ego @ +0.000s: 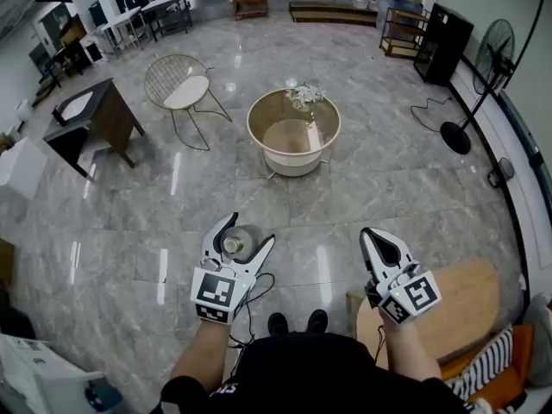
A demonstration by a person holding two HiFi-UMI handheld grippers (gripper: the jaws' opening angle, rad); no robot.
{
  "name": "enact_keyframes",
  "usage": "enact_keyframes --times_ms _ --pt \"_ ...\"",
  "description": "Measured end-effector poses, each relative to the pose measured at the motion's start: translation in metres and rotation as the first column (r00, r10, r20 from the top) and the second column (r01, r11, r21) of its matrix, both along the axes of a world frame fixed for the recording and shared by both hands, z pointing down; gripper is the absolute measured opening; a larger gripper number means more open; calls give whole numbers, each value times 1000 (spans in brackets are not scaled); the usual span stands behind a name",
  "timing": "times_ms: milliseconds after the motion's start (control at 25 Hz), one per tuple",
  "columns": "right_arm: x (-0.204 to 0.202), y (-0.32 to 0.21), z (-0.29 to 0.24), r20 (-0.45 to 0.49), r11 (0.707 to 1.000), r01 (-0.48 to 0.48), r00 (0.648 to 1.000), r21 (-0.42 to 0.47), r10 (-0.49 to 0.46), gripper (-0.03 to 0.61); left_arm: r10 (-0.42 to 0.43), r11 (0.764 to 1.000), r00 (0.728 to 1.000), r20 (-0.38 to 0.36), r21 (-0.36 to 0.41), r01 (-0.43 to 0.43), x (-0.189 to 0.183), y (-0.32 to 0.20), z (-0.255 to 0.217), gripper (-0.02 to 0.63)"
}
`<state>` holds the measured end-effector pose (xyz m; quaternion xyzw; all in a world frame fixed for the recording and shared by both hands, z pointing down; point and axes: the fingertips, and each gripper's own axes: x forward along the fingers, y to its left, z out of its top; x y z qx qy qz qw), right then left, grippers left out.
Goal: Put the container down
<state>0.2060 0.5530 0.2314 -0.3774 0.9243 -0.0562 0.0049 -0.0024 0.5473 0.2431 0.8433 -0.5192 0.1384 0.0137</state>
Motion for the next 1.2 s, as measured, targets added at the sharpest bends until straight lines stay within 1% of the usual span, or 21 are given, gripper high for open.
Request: enact_keyframes --times_ms 280,440,680,960,1200 --pt "39 -11 -5 20 1000 -4 1000 6 3 11 -2 1000 1000 9 -11 2 39 -12 -2 351" --pt "66 -15 -10 53 1000 8 999 11 -9 12 -24 1000 1000 13 -9 24 59 -18 -7 351" --pt "99 -15 -9 61 999 30 998 27 -32 14 -49 999 999 4 1 49 88 -23 -5 351" --pt "113 -31 -2 73 1000 25 997 3 -25 14 -27 1000 1000 3 -5 27 110 -39 0 351" --pt "105 -61 3 67 1000 28 997 -10 -27 14 -25 1000 1000 -6 -5 25 105 -69 7 351"
